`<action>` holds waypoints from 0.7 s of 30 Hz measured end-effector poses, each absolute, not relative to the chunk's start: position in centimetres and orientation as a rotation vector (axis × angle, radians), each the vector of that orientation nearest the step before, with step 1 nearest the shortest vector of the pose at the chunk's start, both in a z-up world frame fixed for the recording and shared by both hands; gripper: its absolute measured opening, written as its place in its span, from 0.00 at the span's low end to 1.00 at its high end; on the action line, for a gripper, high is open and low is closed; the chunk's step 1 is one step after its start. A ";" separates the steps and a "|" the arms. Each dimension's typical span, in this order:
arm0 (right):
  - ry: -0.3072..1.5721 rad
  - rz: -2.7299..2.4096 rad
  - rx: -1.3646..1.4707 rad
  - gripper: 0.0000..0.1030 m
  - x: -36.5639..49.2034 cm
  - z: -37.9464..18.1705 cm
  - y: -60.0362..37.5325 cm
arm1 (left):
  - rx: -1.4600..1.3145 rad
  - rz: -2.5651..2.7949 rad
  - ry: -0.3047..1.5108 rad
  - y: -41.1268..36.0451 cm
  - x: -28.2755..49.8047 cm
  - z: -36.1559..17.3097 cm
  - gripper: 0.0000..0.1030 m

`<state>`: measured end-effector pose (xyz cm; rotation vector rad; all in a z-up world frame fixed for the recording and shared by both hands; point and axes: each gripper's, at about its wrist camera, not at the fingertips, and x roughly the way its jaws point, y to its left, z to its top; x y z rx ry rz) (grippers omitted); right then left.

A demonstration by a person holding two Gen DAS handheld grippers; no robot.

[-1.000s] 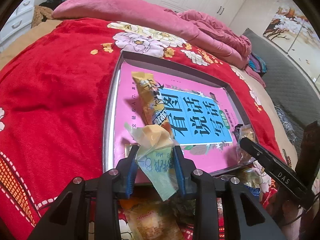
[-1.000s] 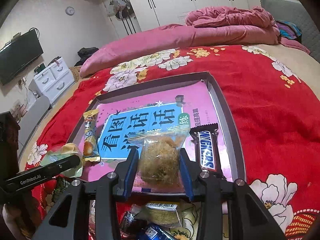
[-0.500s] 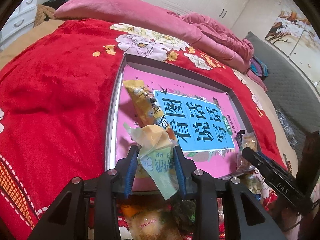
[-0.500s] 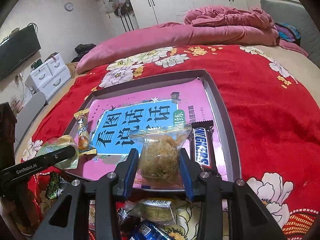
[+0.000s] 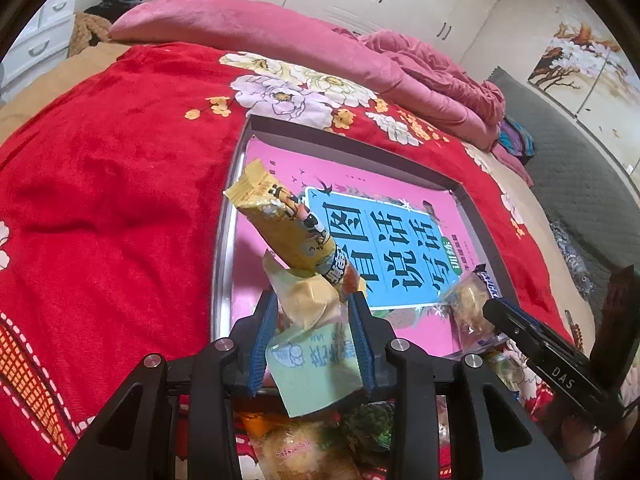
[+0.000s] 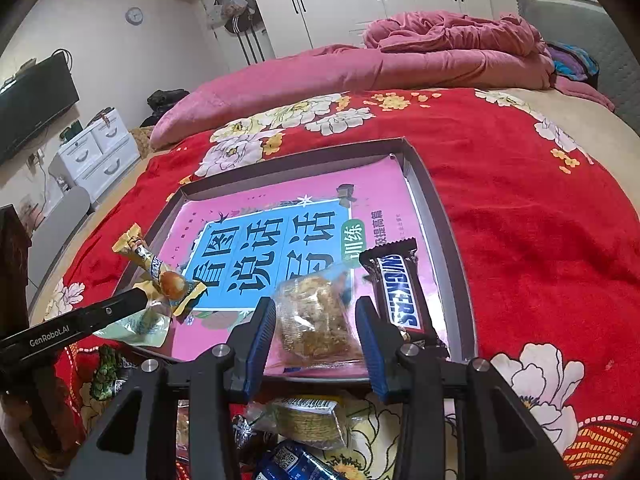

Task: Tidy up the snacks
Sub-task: 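Lower the clear pastry bag into the tray with the right tool while the left tool lowers the green-labelled bag, then open the right tool to release the pastry bag while the left tool releases the green-labelled bag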

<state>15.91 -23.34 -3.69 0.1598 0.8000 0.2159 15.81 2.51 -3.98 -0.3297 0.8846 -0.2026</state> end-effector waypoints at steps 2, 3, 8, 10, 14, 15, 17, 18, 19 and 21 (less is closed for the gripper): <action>0.796 0.213 0.162 0.40 15.9 -3.6 -23.4 | -0.335 -0.204 0.884 2.6 15.8 -3.9 0.39; 0.794 0.211 0.164 0.40 15.8 -3.6 -23.5 | -0.337 -0.204 0.886 2.7 15.8 -3.9 0.41; 0.781 0.208 0.171 0.41 15.5 -3.2 -23.8 | -0.335 -0.208 0.875 2.7 15.6 -3.6 0.47; 0.772 0.208 0.172 0.44 15.4 -3.1 -23.9 | -0.334 -0.209 0.868 2.7 15.5 -3.5 0.50; 0.759 0.206 0.177 0.46 15.2 -2.8 -24.2 | -0.331 -0.208 0.858 2.9 15.4 -3.2 0.55; 0.757 0.206 0.179 0.47 15.2 -2.7 -24.2 | -0.331 -0.207 0.854 2.9 15.4 -3.1 0.56; 0.754 0.205 0.182 0.49 15.2 -2.7 -24.3 | -0.333 -0.206 0.849 3.0 15.3 -3.0 0.59; 0.752 0.205 0.182 0.50 15.2 -2.6 -24.3 | -0.333 -0.204 0.846 3.1 15.3 -2.9 0.60; 0.748 0.207 0.183 0.50 15.1 -2.6 -24.4 | -0.333 -0.203 0.843 3.1 15.2 -2.8 0.61; 0.742 0.207 0.181 0.51 15.0 -2.4 -24.4 | -0.333 -0.199 0.838 3.2 15.1 -2.7 0.64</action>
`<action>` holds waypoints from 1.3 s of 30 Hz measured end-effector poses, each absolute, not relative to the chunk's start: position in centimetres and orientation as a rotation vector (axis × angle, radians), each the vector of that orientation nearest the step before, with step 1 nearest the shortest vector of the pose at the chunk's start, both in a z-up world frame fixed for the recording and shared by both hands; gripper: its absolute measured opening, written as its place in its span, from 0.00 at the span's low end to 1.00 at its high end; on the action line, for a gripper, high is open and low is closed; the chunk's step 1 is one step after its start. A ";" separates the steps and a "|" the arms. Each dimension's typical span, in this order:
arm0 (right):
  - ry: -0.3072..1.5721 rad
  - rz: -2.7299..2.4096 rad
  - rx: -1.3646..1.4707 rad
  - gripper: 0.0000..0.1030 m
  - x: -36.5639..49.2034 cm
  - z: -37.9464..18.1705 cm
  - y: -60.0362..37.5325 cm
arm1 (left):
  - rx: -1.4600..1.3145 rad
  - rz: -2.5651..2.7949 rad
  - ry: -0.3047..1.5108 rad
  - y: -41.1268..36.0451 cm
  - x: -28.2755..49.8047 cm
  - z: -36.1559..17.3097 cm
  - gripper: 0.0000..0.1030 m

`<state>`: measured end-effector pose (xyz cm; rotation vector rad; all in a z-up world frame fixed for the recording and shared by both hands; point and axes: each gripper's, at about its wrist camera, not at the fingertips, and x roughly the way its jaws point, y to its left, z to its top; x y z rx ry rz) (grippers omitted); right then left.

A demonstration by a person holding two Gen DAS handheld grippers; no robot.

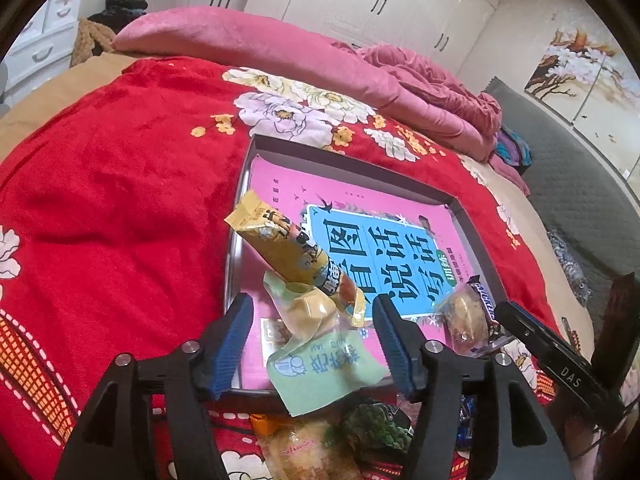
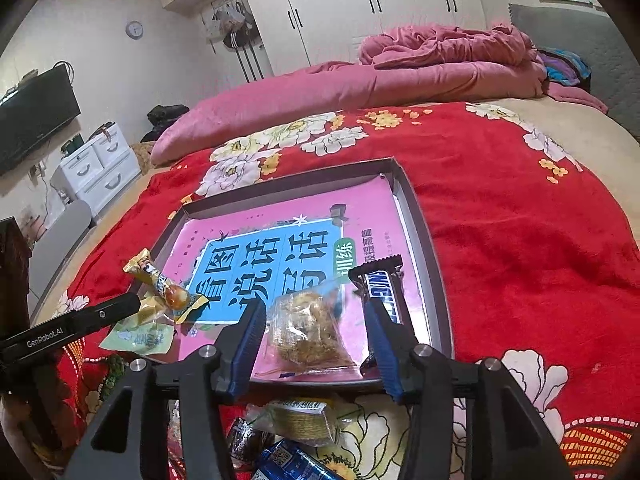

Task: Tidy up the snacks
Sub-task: 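Open the right tool to release the pastry bag while the left tool releases the green-labelled bag, then move both open tools back toward the remaining snack pile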

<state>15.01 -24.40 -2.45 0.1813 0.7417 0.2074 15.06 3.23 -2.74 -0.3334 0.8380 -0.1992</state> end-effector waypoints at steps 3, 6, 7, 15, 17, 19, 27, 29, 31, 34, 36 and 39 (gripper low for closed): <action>0.738 0.207 0.181 0.53 15.0 -2.4 -24.4 | -0.342 -0.195 0.832 3.5 15.0 -2.6 0.67; 0.739 0.204 0.181 0.54 15.0 -2.4 -24.5 | -0.352 -0.197 0.828 3.7 15.0 -2.6 0.69; 0.741 0.202 0.182 0.54 15.0 -2.4 -24.5 | -0.351 -0.198 0.825 3.7 15.0 -2.6 0.69; 0.722 0.205 0.180 0.54 14.8 -2.1 -24.6 | -0.346 -0.201 0.787 4.0 14.4 -1.8 0.73; 0.719 0.204 0.179 0.55 14.7 -2.1 -24.7 | -0.334 -0.189 0.781 4.0 14.2 -1.6 0.73; 0.713 0.201 0.182 0.58 14.7 -2.0 -24.8 | -0.324 -0.183 0.776 3.9 14.0 -1.5 0.74; 0.679 0.217 0.203 0.61 14.1 -1.3 -25.2 | -0.293 -0.184 0.759 3.7 13.7 -0.9 0.76; 0.672 0.220 0.203 0.62 13.8 -1.1 -25.2 | -0.294 -0.176 0.753 3.8 13.6 -0.8 0.76; 0.668 0.222 0.203 0.62 13.7 -1.1 -25.3 | -0.301 -0.170 0.744 4.1 13.4 -0.6 0.77; 0.665 0.219 0.208 0.62 13.5 -1.0 -25.5 | -0.324 -0.169 0.734 4.6 13.1 -0.4 0.78; 0.663 0.215 0.212 0.63 13.4 -0.9 -25.7 | -0.330 -0.165 0.732 4.8 12.9 -0.3 0.78; 0.656 0.211 0.218 0.64 13.1 -0.8 -26.0 | -0.333 -0.161 0.723 5.0 12.6 -0.1 0.79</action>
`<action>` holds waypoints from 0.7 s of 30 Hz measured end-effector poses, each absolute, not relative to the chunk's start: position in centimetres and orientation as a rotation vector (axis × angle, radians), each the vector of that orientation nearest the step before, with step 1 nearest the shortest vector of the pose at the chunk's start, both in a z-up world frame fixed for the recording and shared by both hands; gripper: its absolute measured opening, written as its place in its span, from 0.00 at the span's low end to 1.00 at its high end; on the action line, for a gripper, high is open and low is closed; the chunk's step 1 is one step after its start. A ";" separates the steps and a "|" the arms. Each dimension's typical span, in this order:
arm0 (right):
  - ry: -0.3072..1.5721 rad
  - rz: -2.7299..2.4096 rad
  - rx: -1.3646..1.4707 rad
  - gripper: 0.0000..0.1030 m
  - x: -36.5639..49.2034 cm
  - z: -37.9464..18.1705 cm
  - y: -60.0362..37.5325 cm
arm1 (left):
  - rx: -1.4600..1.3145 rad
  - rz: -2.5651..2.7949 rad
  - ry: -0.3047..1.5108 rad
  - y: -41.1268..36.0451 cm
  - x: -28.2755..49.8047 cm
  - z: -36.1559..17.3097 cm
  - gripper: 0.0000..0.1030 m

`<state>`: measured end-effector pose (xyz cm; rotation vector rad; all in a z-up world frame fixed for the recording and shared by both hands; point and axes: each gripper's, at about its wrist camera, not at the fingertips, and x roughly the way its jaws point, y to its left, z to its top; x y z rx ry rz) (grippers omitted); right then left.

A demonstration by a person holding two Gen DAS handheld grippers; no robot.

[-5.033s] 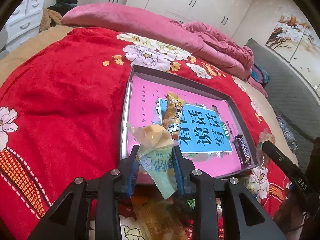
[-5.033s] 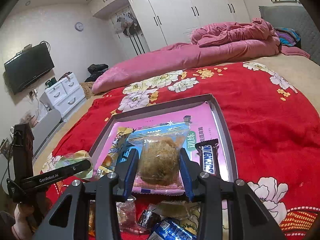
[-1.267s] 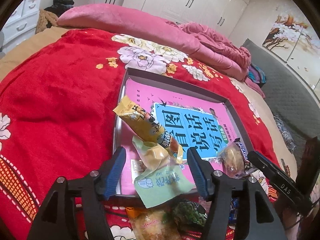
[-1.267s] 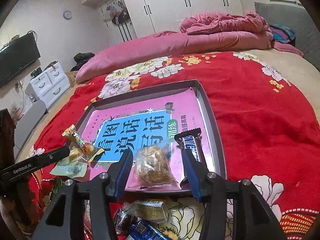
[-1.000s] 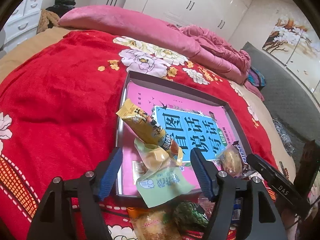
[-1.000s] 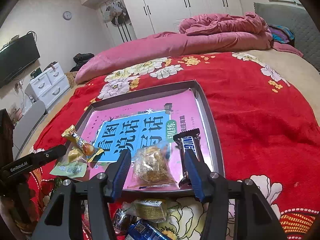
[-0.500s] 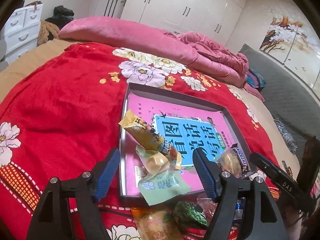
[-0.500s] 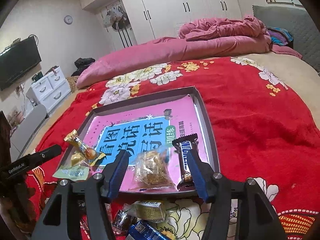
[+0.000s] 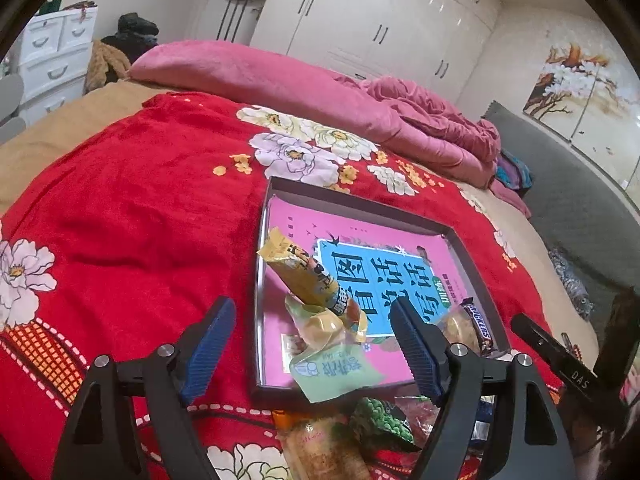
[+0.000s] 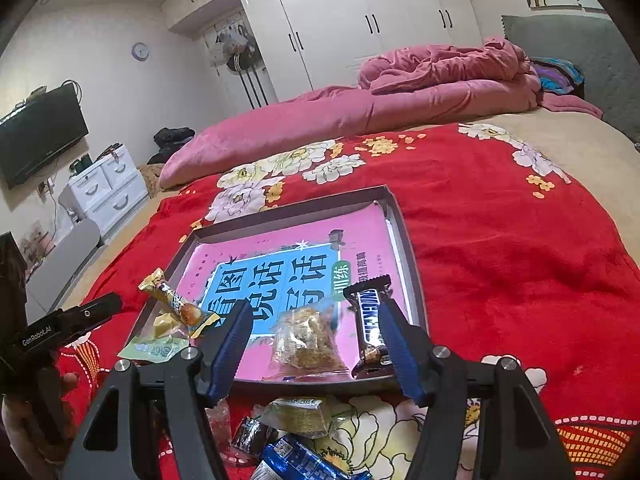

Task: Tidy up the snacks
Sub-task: 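Move both open tools back toward the remaining snack pile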

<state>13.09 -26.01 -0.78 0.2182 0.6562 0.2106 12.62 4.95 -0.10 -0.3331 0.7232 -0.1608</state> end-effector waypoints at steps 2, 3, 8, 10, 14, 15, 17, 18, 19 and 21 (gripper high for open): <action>0.655 0.208 0.218 0.64 13.0 -0.7 -26.1 | -0.332 -0.164 0.716 4.9 12.4 0.1 0.79; 0.655 0.205 0.216 0.65 12.9 -0.7 -26.2 | -0.330 -0.165 0.713 4.9 12.4 0.2 0.79; 0.657 0.197 0.217 0.65 12.4 -0.6 -26.3 | -0.327 -0.173 0.712 4.8 11.9 0.4 0.79; 0.657 0.196 0.218 0.65 12.2 -0.6 -26.4 | -0.327 -0.173 0.712 4.8 11.8 0.4 0.79; 0.656 0.194 0.219 0.67 12.0 -0.5 -26.4 | -0.329 -0.172 0.711 4.8 11.6 0.5 0.79; 0.656 0.195 0.218 0.68 12.1 -0.5 -26.4 | -0.329 -0.173 0.712 4.8 11.5 0.6 0.79; 0.655 0.195 0.216 0.68 11.9 -0.5 -26.4 | -0.326 -0.173 0.711 4.7 11.5 0.6 0.79; 0.656 0.196 0.216 0.68 11.8 -0.5 -26.4 | -0.323 -0.175 0.711 4.7 11.4 0.6 0.79; 0.656 0.197 0.215 0.68 11.8 -0.5 -26.4 | -0.320 -0.176 0.711 4.7 11.3 0.7 0.79; 0.658 0.198 0.214 0.68 11.7 -0.4 -26.4 | -0.314 -0.179 0.712 4.6 11.0 0.7 0.79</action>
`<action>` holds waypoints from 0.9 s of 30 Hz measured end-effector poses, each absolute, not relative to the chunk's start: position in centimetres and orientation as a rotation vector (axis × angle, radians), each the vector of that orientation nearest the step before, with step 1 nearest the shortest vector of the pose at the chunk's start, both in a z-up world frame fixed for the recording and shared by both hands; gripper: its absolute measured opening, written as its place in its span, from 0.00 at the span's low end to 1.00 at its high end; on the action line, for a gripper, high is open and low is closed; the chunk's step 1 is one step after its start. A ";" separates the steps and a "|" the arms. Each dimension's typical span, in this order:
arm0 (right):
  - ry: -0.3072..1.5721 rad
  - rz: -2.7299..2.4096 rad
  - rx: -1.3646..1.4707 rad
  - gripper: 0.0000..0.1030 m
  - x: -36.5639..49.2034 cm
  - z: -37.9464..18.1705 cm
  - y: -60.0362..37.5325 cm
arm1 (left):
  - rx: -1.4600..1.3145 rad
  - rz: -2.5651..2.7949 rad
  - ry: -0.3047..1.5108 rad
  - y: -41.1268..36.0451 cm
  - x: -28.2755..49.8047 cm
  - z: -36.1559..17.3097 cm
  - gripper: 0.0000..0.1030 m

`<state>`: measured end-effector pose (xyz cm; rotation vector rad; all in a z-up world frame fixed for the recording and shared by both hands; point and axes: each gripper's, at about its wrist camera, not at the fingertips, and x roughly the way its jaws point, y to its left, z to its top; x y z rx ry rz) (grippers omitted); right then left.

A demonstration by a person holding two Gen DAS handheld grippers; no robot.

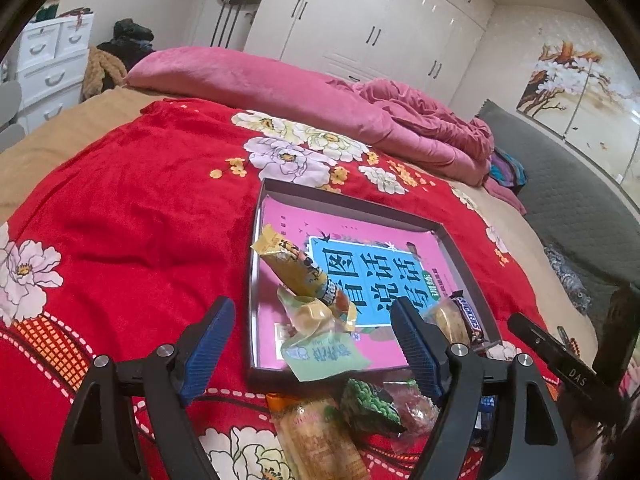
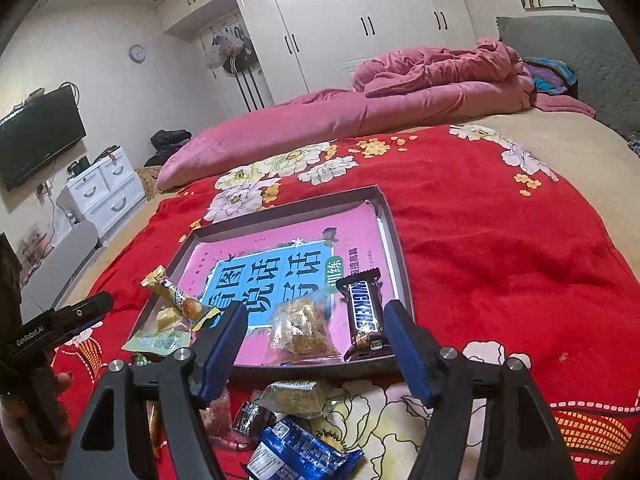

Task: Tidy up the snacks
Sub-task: 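Move both open tools back toward the remaining snack pile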

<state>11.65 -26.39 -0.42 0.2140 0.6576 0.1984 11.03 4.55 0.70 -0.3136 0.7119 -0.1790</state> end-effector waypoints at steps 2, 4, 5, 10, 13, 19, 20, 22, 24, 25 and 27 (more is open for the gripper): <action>0.659 0.200 0.211 0.68 11.5 -0.4 -26.3 | -0.306 -0.183 0.713 4.3 10.8 0.7 0.79; 0.660 0.202 0.205 0.69 11.4 -0.3 -26.1 | -0.298 -0.189 0.716 4.0 10.6 0.8 0.79; 0.660 0.203 0.203 0.69 11.3 -0.3 -26.1 | -0.295 -0.192 0.717 3.9 10.5 0.8 0.79; 0.668 0.207 0.199 0.69 10.9 -0.4 -25.8 | -0.274 -0.205 0.728 3.2 10.0 0.8 0.79; 0.676 0.211 0.194 0.69 10.7 -0.4 -25.5 | -0.261 -0.209 0.733 2.9 9.7 0.8 0.79; 0.690 0.227 0.170 0.69 10.2 -0.5 -24.7 | -0.250 -0.225 0.755 2.4 9.3 0.6 0.79; 0.691 0.228 0.168 0.69 10.1 -0.5 -24.6 | -0.248 -0.228 0.757 2.3 9.2 0.6 0.79; 0.695 0.233 0.161 0.69 9.9 -0.6 -24.4 | -0.244 -0.232 0.760 2.1 9.0 0.5 0.79; 0.698 0.235 0.157 0.69 9.8 -0.6 -24.2 | -0.239 -0.235 0.762 2.0 8.9 0.5 0.79; 0.699 0.236 0.155 0.69 9.7 -0.6 -24.2 | -0.234 -0.235 0.762 1.9 8.8 0.5 0.79; 0.701 0.238 0.149 0.69 9.5 -0.6 -24.0 | -0.225 -0.238 0.764 1.7 8.6 0.5 0.79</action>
